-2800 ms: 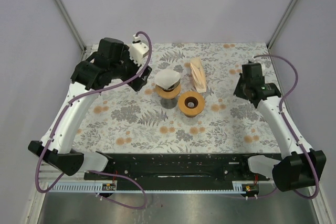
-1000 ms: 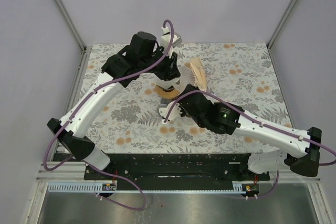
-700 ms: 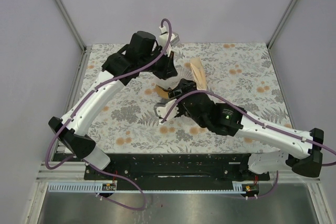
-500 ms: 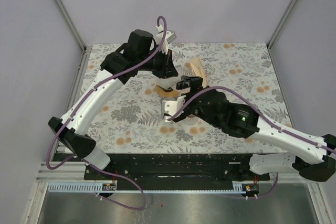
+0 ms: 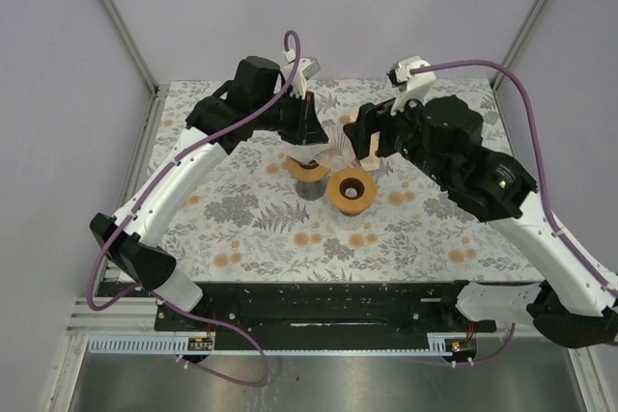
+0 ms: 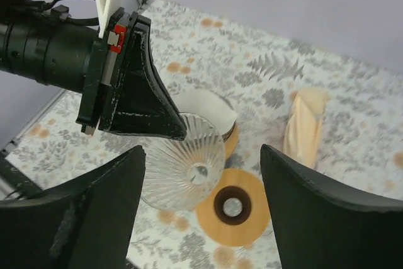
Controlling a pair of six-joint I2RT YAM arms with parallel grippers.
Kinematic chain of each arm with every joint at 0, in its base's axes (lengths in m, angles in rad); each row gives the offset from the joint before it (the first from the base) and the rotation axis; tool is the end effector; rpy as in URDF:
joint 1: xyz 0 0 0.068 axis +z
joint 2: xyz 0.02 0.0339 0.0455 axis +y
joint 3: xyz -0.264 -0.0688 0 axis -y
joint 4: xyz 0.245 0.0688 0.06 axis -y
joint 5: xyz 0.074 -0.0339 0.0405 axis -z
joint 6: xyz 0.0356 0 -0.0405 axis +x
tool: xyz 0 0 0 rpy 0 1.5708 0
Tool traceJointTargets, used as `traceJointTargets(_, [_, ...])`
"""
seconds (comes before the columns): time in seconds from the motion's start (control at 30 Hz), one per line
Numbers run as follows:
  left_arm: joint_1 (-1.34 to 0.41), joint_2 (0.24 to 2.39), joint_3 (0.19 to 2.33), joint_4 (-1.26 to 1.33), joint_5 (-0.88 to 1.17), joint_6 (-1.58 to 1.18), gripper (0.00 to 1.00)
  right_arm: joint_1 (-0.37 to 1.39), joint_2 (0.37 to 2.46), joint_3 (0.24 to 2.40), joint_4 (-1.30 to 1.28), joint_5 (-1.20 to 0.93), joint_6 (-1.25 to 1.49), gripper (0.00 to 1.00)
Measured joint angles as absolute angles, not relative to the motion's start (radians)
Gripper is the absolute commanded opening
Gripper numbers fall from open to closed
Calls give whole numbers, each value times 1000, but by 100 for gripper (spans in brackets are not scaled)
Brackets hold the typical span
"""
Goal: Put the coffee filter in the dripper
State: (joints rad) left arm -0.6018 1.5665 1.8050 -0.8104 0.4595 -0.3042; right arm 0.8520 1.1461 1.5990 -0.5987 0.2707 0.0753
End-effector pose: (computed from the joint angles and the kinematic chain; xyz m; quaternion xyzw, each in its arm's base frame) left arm 0.2646 -0.2009 0.4364 0.2346 0.8292 -0.3839 0.3318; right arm 0.1470 0.1536 0.4995 -0.2023 0.7274 0.1984 0.6250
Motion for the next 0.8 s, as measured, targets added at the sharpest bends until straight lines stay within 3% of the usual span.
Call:
traceJointTargets(0.23, [-611,1566,1790,-811,458,-307,0,850,1311,1675,-769,276,284,63])
traceJointTargets(0.57, [-633,1566,1789,-811,429,-303,0,812,1360,1658,-877,311,363,2])
traceJointTargets(0.7, [-665,1574,1779,-810,370,-295,0,783,1333,1597,-847,303,406,0])
traceJointTargets(0.73, [-671,1581,1777,-808,368,-295,5,774,1322,1577,-838,294,411,0])
traceJointTargets(0.8, [-681,1598,1776,-803,363,-291,32,747,1295,1525,-818,265,425,0])
